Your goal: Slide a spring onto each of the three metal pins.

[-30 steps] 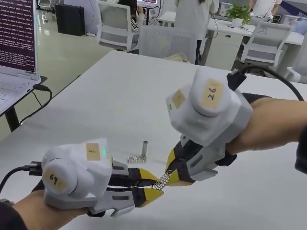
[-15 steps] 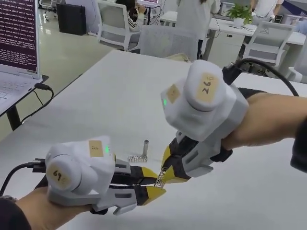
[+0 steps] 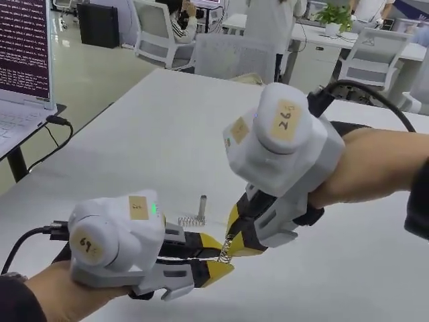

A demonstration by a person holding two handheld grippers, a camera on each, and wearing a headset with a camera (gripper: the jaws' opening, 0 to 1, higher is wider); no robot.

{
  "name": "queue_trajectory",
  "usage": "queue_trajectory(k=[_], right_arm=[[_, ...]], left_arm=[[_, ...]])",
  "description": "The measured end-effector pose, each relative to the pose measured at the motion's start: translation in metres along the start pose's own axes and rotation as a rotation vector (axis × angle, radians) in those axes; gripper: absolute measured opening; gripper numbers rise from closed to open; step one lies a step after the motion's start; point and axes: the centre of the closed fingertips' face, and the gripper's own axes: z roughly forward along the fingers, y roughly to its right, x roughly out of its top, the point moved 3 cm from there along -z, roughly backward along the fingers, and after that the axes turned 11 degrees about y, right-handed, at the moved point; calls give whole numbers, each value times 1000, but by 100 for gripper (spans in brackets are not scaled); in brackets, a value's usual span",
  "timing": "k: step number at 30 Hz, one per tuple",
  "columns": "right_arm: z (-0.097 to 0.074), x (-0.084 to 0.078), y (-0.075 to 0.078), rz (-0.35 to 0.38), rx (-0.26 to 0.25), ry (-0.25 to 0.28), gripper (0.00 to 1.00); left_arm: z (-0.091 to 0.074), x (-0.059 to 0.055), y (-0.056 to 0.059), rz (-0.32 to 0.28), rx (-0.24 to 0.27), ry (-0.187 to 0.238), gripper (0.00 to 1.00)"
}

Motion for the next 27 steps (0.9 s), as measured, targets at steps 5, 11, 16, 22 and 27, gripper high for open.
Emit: queue_trajectory(k=[5, 11, 16, 22, 27], right_arm=[[0, -2, 1, 6, -2, -4, 8], [-4, -6, 6, 22, -14, -2, 8], [-6, -13, 11, 42, -25, -10, 8], [-8, -23, 17, 63, -35, -25, 8], [-13, -26, 22, 80, -45, -23, 8]], left_arm=[[-2, 0, -1, -6, 6, 2, 9], [-7, -3, -5, -12, 24, 1, 14], [-12, -6, -8, -33, 44, 5, 21], [-17, -10, -12, -46, 75, 6, 29], [-21, -11, -17, -64, 103, 14, 38]])
